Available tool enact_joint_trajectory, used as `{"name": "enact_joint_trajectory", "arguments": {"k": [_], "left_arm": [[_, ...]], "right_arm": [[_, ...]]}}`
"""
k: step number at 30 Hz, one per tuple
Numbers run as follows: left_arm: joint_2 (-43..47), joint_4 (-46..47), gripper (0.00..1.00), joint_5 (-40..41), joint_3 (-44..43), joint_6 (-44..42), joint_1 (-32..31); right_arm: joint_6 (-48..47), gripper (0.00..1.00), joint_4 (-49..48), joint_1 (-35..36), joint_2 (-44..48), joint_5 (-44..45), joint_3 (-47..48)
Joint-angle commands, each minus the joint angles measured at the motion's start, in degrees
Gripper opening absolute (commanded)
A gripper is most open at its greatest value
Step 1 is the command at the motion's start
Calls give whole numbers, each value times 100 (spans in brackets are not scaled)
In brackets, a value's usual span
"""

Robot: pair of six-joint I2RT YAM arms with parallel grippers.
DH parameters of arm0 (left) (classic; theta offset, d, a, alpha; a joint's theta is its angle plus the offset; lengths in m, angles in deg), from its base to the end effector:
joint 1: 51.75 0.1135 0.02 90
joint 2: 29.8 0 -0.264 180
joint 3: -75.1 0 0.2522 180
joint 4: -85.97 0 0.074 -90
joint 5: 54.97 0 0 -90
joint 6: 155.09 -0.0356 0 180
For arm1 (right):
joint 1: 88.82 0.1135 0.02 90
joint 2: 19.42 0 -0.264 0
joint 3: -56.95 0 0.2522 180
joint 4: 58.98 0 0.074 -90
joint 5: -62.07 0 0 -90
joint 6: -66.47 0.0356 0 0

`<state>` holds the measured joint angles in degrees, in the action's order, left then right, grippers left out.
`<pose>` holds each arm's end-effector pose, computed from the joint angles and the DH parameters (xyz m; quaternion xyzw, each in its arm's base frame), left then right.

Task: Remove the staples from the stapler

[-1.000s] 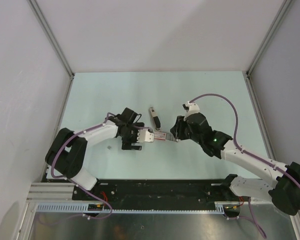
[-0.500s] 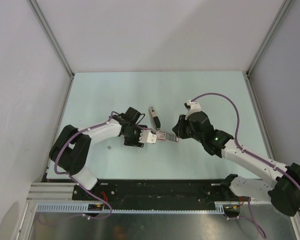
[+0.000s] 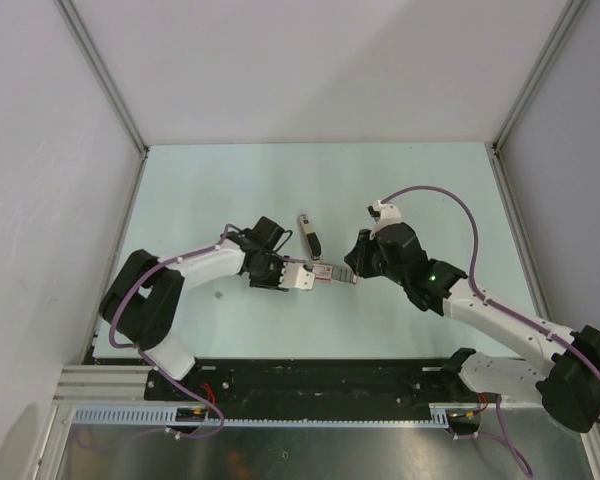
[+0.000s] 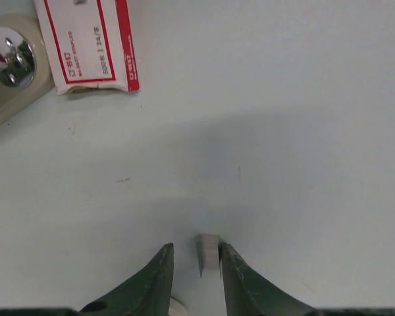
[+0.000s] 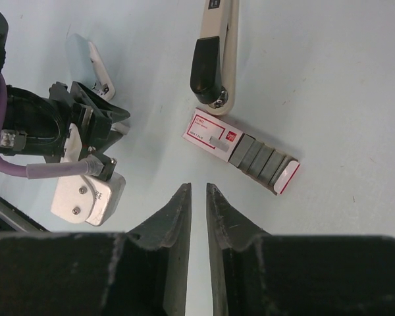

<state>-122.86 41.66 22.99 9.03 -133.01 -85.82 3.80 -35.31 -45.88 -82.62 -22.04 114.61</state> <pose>0.2391 -0.1707 0.1596 0.7733 0.6044 -0.0520 0.1847 0.1837 0.1659 0.2714 -0.0912 0.8570 0.2546 0.4387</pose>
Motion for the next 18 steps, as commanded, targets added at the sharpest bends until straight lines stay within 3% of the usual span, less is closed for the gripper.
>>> {"name": "enact_joint_trajectory", "arguments": {"k": [1,18], "left_arm": [[-67,23,38,7,6,71,-120],[-185,-91,1,276,69,538,-206]], "right_arm": [[-35,18,-189,-14,66,-25,-31],[-31,11,-135,-14,126,-2,-33]]}}
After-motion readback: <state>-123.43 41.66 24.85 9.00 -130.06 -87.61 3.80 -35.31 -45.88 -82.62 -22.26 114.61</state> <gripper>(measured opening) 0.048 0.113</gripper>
